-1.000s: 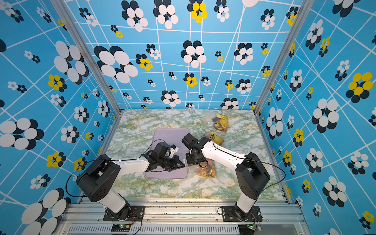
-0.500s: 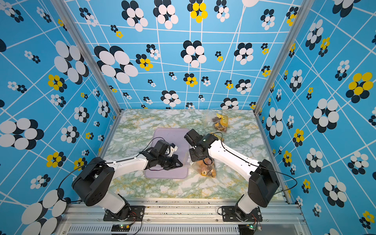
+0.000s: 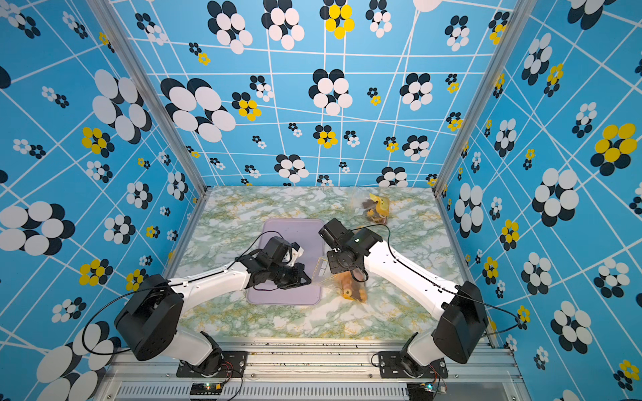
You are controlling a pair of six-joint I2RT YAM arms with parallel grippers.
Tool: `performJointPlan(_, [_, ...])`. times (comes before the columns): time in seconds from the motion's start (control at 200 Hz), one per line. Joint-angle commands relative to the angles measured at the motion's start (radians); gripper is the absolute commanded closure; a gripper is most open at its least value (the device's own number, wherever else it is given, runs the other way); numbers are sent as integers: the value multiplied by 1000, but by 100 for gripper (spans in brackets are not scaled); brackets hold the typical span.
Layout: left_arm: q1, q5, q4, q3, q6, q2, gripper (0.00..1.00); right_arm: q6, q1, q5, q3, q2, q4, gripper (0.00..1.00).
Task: Pour cookies out of the ziploc bag
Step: Open the ziploc bag at the center of the board.
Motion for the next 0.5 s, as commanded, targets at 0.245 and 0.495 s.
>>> performJointPlan(0.245, [-7,-150,-14,-67,37,-288,19,46,-4,-241,-11,10,135,94])
performJointPlan(0.495, [-21,-104,81,-84,27,-321,1,103,-35,-175,-82,-119,134,6])
